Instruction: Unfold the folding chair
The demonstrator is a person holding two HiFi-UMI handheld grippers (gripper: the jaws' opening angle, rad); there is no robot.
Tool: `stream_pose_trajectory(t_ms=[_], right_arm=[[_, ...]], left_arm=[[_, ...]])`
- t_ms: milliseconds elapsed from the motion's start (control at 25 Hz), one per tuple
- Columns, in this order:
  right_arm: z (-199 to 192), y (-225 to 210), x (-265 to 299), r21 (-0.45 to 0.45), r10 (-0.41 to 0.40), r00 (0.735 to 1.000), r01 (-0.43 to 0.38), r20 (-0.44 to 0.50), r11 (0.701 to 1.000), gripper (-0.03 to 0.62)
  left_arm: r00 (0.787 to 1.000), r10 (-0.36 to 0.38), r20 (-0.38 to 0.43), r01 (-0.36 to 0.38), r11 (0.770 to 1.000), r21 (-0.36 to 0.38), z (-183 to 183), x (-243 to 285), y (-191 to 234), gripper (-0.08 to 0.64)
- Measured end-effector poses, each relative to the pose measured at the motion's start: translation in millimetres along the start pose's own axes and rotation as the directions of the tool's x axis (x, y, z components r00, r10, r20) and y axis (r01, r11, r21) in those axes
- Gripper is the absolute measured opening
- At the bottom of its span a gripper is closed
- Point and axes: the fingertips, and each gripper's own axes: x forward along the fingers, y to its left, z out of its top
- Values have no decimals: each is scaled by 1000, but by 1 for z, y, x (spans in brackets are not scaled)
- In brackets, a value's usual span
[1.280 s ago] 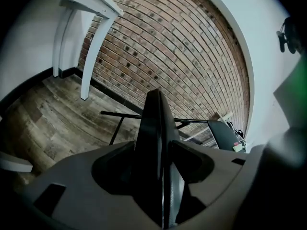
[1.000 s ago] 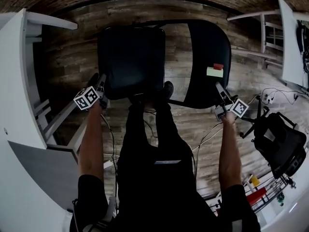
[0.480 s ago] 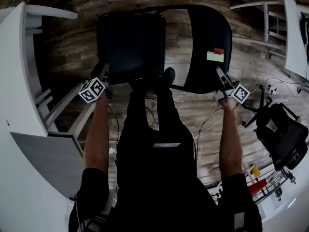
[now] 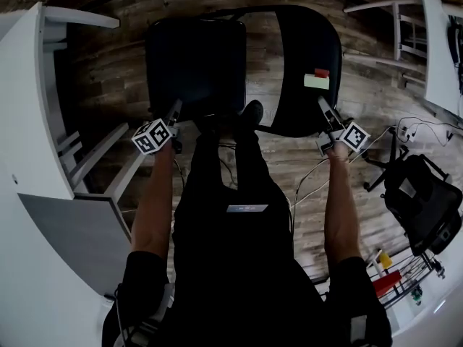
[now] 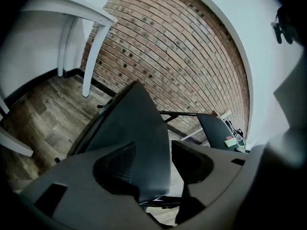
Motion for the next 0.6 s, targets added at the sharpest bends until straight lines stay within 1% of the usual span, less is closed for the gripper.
stream_pose_trajectory(t_ms=[200,400,600], right_arm=[[-5,9,5,2,16,1000,-16,3,1000,66],[-6,15,7,-2,5,1000,-5,6,1000,66],[-28,39,27,-2,1,1000,-1,4,1000,66]], left_arm=[[997,-66,-33,64,996,-64,-25,8,-28,253],[983,-156,-98,151,987,-58,-46,15,-70,252],[965,-238,-109,230,970,-83,-49,10,-88,252]])
